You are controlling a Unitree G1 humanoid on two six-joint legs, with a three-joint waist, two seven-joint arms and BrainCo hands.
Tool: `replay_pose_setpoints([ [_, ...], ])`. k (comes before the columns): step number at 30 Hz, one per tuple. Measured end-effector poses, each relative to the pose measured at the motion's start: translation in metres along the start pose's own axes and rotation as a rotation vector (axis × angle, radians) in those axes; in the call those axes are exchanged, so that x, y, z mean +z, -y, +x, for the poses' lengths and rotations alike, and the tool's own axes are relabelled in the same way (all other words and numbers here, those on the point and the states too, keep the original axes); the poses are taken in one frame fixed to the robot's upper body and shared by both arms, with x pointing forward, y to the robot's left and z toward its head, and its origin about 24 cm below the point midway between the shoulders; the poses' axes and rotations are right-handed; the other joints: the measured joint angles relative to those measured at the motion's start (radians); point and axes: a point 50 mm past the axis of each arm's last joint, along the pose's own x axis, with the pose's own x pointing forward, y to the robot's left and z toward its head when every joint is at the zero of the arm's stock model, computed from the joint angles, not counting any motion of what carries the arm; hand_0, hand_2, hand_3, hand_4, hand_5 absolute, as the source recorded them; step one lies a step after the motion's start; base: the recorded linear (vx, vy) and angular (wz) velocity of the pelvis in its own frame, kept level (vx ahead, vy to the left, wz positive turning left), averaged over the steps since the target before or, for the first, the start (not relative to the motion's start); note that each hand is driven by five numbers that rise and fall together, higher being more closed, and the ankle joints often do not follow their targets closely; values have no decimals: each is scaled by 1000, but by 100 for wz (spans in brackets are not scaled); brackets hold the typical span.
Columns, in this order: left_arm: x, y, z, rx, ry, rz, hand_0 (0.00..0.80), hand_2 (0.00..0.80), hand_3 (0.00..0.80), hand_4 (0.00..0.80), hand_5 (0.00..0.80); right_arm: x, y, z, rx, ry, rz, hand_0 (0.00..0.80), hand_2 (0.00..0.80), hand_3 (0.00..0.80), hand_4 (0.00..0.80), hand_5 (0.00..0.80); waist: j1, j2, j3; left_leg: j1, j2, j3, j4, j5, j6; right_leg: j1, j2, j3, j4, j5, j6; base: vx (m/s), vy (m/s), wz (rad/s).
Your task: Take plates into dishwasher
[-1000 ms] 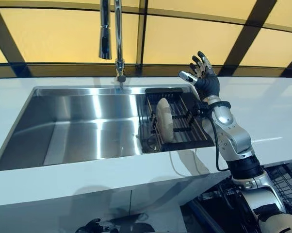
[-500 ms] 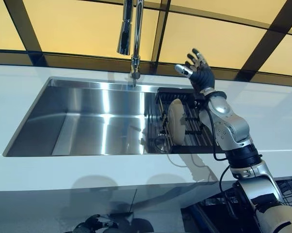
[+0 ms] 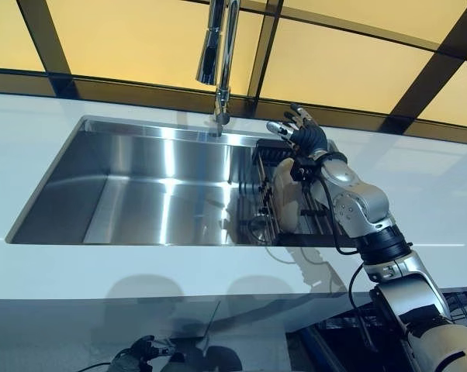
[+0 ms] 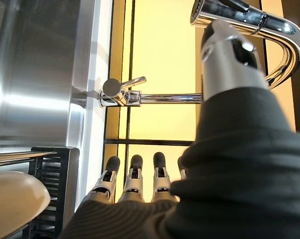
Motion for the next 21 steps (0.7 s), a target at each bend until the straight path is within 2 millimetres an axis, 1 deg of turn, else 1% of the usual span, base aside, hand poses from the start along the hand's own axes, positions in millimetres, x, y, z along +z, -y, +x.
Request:
replay_pose_setpoints([
  [7,0,0,0,0,-2,0,0,0,0,0,0,14,0,2,-37,49,-6,0,0,0,0,0,0,-1,-1,-2,1,0,7,-1,0,0,-1,0,3,-1,0,0,0,0],
  [13,0,-1,0,1,-1,0,0,0,0,0,0,16,5,2,-62,54,-17,0,0,0,0,0,-1,-5,1,-3,1,0,9,-1,0,0,-1,0,3,-1,0,0,0,0],
  [17,0,-1,0,1,-1,0,0,0,0,0,0,16,12,3,-83,47,-30,0,0,0,0,0,-2,-5,1,-3,1,0,9,-2,0,0,-1,0,3,-1,0,0,0,0],
  [21,0,-1,0,2,-1,1,0,0,0,0,0,11,22,5,-114,15,-43,0,0,0,0,0,-2,-8,2,-3,1,0,10,-2,1,0,-1,0,3,-1,0,0,0,0],
])
